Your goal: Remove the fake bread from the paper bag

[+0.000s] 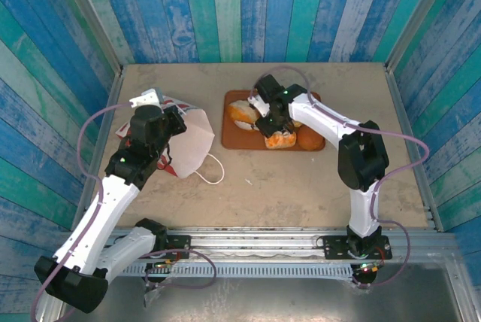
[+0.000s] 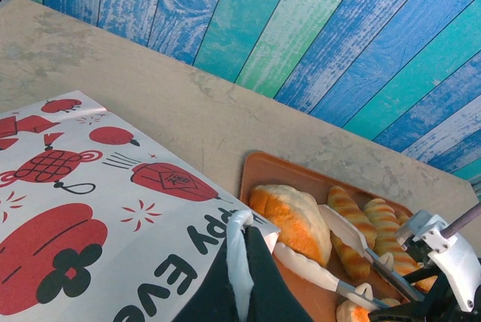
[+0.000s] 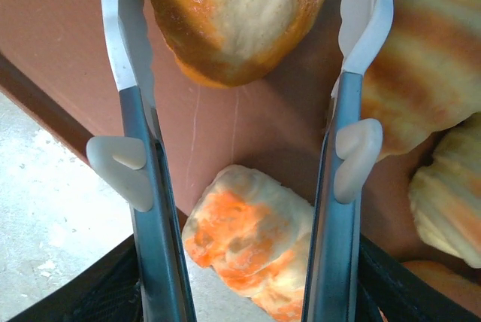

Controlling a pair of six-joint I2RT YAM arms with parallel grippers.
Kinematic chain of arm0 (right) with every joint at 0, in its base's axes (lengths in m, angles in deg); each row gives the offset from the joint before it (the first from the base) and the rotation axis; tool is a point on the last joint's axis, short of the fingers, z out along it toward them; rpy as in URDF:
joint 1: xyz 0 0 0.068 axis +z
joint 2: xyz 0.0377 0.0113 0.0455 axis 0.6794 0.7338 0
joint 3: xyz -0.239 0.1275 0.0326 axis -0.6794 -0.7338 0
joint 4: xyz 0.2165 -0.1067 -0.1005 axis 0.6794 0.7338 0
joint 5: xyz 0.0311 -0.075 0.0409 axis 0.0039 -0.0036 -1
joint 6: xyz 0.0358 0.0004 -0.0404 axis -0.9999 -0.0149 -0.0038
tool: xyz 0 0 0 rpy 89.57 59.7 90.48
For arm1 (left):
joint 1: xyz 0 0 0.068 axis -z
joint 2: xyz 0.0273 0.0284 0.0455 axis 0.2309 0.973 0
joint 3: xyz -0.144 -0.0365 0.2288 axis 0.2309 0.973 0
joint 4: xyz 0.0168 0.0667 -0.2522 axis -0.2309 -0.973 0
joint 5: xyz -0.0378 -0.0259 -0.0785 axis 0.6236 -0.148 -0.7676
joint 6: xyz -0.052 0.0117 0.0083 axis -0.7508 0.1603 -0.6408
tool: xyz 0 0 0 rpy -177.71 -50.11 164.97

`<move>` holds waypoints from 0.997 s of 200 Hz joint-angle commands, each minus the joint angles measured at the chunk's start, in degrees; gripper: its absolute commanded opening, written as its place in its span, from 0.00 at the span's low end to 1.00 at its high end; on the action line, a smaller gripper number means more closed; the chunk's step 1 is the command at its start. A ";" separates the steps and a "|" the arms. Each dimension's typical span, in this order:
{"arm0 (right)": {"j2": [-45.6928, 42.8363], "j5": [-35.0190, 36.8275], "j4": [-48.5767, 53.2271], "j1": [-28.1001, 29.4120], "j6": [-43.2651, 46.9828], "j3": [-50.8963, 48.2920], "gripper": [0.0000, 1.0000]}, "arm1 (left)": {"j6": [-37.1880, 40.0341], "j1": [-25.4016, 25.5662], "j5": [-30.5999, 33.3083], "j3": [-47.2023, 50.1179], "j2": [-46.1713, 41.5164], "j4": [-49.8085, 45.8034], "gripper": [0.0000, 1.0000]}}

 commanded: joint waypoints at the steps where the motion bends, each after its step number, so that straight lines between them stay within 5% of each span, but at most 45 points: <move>1: 0.65 2.42 0.81 -0.30 2.15 2.55 0.63 | -0.69 0.10 0.32 0.44 -0.71 0.53 0.00; 199: 6.08 9.75 3.64 -0.26 12.42 11.03 0.58 | -0.44 0.08 0.24 0.77 -0.41 0.73 0.00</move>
